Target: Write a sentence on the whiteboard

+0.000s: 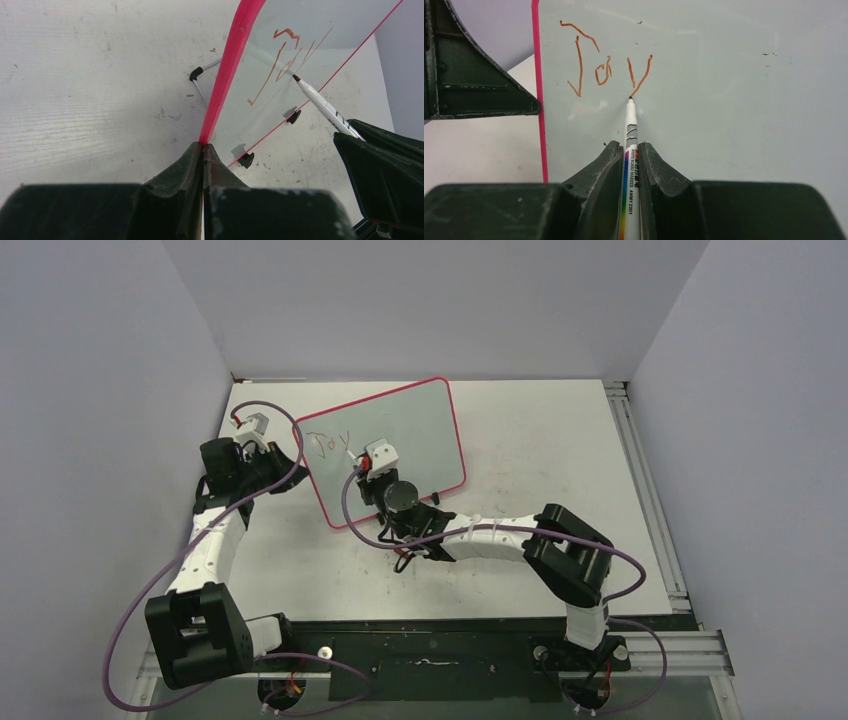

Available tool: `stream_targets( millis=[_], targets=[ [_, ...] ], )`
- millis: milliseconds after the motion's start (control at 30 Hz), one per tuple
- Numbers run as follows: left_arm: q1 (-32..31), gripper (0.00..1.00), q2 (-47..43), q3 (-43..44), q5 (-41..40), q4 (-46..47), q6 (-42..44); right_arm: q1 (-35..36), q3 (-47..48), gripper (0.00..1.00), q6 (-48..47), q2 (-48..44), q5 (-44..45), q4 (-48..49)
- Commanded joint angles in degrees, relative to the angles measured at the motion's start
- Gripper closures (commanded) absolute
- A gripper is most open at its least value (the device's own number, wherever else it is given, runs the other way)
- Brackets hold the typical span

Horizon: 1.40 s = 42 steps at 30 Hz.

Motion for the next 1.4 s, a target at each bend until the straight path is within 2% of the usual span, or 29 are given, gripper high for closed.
stream_targets(
  millis=[0,633,1133,1367],
  targets=[
    [-1.11,1.00,-0.83,1.74,2.33,0.54,0.41,0.68,-1.00,0.95,1.08,-0.27,-0.82,-0.83],
    [-1.13,1.00,-0.92,1.70,2.20,0.49,0.43,1.87,-1.44,0.95,0.24,-1.62,-2.26,0.00],
    [-1.18,1.00,-0.98,1.64,1.99,0.30,0.41,1.82,-7.30,0.95,-2.84,-12.89,-4.92,1.51],
    [-1.22,1.00,-1.17,1.60,1.99,0.30,0.41,-1.12,-6.68,0.95,-2.44,-12.47,-6.62,1.89]
  ],
)
